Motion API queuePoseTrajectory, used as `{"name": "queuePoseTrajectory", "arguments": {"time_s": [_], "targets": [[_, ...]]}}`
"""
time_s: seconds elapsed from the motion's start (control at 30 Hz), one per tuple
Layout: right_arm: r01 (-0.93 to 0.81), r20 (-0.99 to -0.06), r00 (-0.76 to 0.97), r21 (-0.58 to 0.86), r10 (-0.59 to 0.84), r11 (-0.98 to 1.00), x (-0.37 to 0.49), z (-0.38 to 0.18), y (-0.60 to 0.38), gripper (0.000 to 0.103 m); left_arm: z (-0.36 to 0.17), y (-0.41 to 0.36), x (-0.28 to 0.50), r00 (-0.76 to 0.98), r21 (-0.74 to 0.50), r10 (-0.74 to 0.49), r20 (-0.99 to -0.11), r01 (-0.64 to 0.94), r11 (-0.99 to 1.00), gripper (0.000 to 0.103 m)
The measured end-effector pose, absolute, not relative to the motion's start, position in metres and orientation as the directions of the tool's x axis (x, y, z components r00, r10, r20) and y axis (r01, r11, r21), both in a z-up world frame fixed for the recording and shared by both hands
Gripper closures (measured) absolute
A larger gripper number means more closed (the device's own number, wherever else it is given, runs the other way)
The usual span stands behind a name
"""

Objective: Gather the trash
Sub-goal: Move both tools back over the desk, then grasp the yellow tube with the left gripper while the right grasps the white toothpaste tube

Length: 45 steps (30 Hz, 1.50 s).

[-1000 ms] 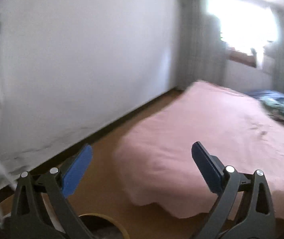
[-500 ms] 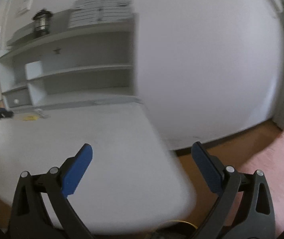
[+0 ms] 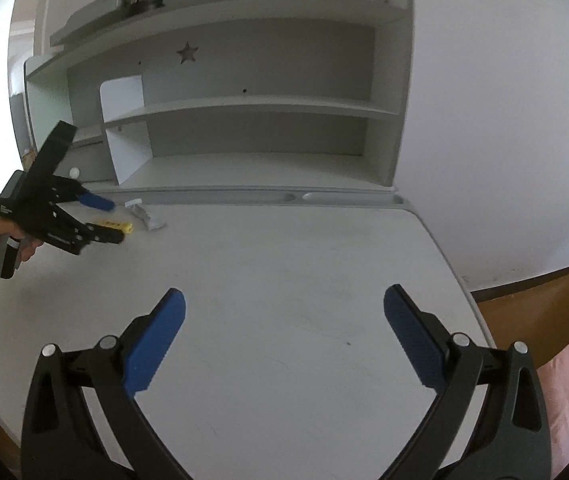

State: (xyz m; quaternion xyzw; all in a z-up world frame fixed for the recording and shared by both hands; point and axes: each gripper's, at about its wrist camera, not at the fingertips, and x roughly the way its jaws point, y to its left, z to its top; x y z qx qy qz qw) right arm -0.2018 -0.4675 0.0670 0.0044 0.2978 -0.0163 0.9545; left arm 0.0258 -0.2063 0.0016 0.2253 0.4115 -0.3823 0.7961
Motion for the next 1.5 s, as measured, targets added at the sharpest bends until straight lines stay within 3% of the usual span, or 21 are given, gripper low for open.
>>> {"name": "queuePoseTrajectory", "arguments": {"time_s": [0.1, 0.17, 0.4, 0.47, 0.6, 0.8, 1.0, 1.03, 1.07, 1.1, 1.5], "targets": [[0.007, -0.586, 0.811, 0.001, -0.006, 1.0, -0.185, 0.069, -0.46, 0.007, 0.0, -0.197, 0.019, 0.367, 0.018, -0.46, -0.808, 0.797, 0.603, 0.058], [-0.018, -0.597, 0.802, 0.017, 0.025, 1.0, -0.174, 0.069, -0.456, 0.007, -0.001, -0.189, 0.013, 0.368, 0.004, -0.468, -0.804, 0.789, 0.614, 0.077], [-0.137, -0.645, 0.754, 0.028, 0.123, 0.99, -0.116, 0.062, -0.418, 0.007, -0.001, -0.179, 0.005, 0.449, 0.004, -0.407, -0.795, 0.676, 0.737, 0.08], [-0.167, -0.663, 0.733, 0.042, 0.153, 0.985, -0.094, 0.059, -0.404, 0.007, 0.0, -0.185, 0.009, 0.486, 0.019, -0.379, -0.787, 0.634, 0.773, 0.088], [-0.222, -0.704, 0.679, 0.073, 0.207, 0.972, -0.063, 0.048, -0.384, 0.007, 0.0, -0.174, 0.024, 0.532, -0.002, -0.339, -0.776, 0.535, 0.845, 0.089], [-0.317, -0.751, 0.617, 0.036, 0.235, 0.948, -0.023, 0.036, -0.345, 0.008, -0.001, -0.123, 0.048, 0.554, -0.106, -0.32, -0.768, 0.382, 0.918, 0.089], [-0.368, -0.78, 0.578, 0.013, 0.24, 0.93, 0.006, 0.025, -0.315, 0.037, 0.0, -0.122, 0.049, 0.547, -0.117, -0.336, -0.767, 0.396, 0.911, 0.089], [-0.373, -0.778, 0.579, 0.014, 0.245, 0.928, 0.005, 0.025, -0.313, 0.051, 0.0, -0.122, 0.048, 0.543, -0.121, -0.343, -0.766, 0.402, 0.908, 0.089], [-0.383, -0.776, 0.578, 0.015, 0.253, 0.924, 0.005, 0.026, -0.309, 0.076, 0.001, -0.122, 0.047, 0.542, -0.122, -0.347, -0.766, 0.407, 0.905, 0.089], [-0.389, -0.775, 0.577, 0.016, 0.257, 0.921, 0.003, 0.027, -0.307, 0.086, 0.001, -0.122, 0.045, 0.543, -0.119, -0.347, -0.764, 0.41, 0.904, 0.089], [-0.333, -0.743, 0.602, 0.101, 0.294, 0.938, -0.066, 0.053, -0.351, 0.086, 0.037, -0.166, -0.008, 0.552, -0.102, -0.388, -0.738, 0.477, 0.873, 0.089]]}}
